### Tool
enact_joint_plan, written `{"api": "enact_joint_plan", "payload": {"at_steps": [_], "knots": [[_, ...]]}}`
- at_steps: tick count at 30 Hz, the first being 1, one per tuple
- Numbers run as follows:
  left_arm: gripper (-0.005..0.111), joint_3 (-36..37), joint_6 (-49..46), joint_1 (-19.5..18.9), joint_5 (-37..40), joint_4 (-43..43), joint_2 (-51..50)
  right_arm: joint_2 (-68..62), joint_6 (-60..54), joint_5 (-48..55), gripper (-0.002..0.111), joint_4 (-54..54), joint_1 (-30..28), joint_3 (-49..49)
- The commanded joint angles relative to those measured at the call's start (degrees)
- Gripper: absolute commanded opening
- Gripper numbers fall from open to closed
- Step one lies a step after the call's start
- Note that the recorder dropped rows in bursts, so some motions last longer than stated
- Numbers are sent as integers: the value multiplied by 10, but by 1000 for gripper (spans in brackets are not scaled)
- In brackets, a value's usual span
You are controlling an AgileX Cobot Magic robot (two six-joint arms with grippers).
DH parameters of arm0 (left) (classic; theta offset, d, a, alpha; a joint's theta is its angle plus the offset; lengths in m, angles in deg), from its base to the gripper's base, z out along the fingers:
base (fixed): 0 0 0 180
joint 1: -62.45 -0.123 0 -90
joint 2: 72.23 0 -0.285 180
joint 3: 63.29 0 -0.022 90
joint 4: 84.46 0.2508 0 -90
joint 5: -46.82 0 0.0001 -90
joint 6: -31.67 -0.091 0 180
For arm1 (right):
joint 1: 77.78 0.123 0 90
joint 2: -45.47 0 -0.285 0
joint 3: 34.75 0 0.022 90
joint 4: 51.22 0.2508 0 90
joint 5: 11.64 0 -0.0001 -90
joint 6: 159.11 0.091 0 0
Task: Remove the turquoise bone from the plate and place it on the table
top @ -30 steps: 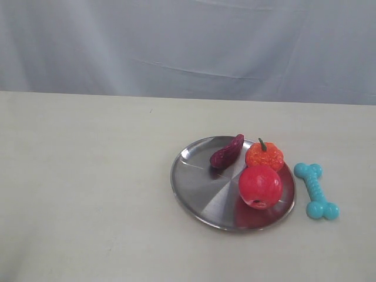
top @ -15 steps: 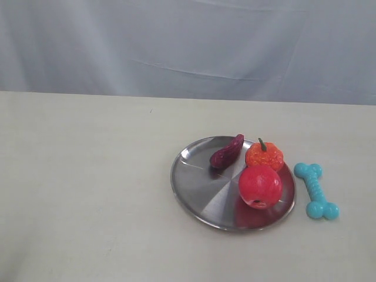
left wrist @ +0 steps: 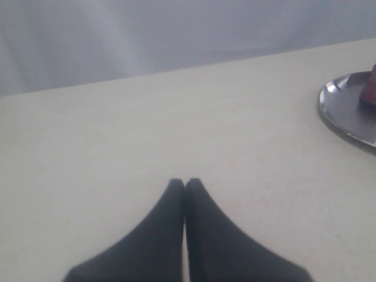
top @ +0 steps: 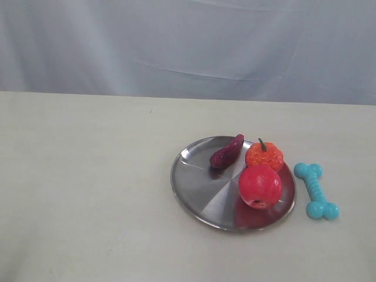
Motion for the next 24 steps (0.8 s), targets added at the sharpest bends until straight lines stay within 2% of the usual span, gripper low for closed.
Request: {"api": "enact_joint_plan", "payload": {"at_steps": [1,6,13,24], "knots": [[0,2,0,1,0,1,1,22,71,-31,0,-114,-3,-28],[0,2,0,1,0,1,1,46,92,-71,0,-210,-4,-68],[0,2,0,1,0,1,1,57,94,-150,0,-221,-4,-148],[0,2,0,1,0,1,1,78,118,-144,0,-283,-4,-163]]}}
